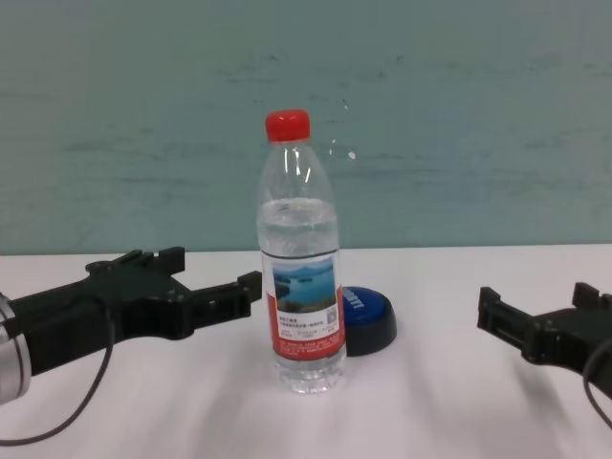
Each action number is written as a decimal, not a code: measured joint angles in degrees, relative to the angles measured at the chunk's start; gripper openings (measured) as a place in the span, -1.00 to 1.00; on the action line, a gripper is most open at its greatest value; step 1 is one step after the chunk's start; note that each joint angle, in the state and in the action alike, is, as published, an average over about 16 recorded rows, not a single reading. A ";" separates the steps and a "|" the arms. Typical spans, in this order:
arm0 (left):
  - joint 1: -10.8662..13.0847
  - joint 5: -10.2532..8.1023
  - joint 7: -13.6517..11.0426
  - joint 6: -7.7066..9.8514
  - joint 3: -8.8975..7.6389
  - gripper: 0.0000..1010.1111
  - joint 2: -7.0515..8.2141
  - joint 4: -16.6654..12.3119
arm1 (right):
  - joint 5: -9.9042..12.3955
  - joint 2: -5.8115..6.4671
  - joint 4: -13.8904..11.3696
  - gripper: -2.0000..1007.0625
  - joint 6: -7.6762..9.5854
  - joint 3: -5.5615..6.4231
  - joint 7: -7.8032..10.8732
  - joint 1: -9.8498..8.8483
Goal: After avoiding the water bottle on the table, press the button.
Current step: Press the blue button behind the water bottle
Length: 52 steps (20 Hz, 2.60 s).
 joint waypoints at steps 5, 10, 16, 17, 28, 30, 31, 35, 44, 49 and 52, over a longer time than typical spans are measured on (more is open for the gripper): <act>0.95 0.06 0.68 0.70 -0.16 0.98 0.53 -1.88 | 0.00 0.00 0.00 0.99 0.00 0.00 0.00 0.00; 3.31 0.49 2.22 2.13 -0.80 0.98 1.35 -5.71 | 0.00 0.00 0.00 0.99 0.00 0.00 0.00 0.00; 8.85 1.27 5.11 4.16 -3.14 0.98 2.36 -12.40 | 0.00 0.00 0.00 0.99 0.00 0.00 0.00 0.00; 10.00 1.43 5.61 4.47 -3.73 0.98 2.49 -13.58 | 0.00 0.00 0.00 0.99 0.00 0.00 0.00 0.00; 22.65 1.53 8.20 5.05 -12.65 0.98 3.58 -23.08 | 0.00 0.00 0.00 0.99 0.00 0.00 0.00 0.00; 24.39 1.19 7.90 4.60 -14.53 0.98 3.87 -23.87 | 0.00 0.00 0.00 0.99 0.00 0.00 0.00 0.00; 25.07 0.95 7.65 4.30 -15.46 0.98 4.03 -24.07 | 0.00 0.00 0.00 0.99 0.00 0.00 0.00 0.00; 26.10 -0.34 6.03 2.68 -18.45 0.98 4.85 -23.30 | 0.00 0.00 0.00 0.99 0.00 0.00 0.00 0.00; 18.05 -3.50 0.65 -1.43 -18.86 0.98 7.31 -13.68 | 0.00 0.00 0.00 0.99 0.00 0.00 0.01 0.00; 8.88 -4.17 -1.84 -3.06 -14.78 0.98 7.97 -5.19 | 0.00 0.00 0.00 0.99 0.00 0.00 0.00 0.00; 3.76 -4.21 -2.79 -3.73 -12.07 0.98 7.96 -0.56 | 0.00 0.00 0.00 0.99 0.00 0.00 0.00 0.00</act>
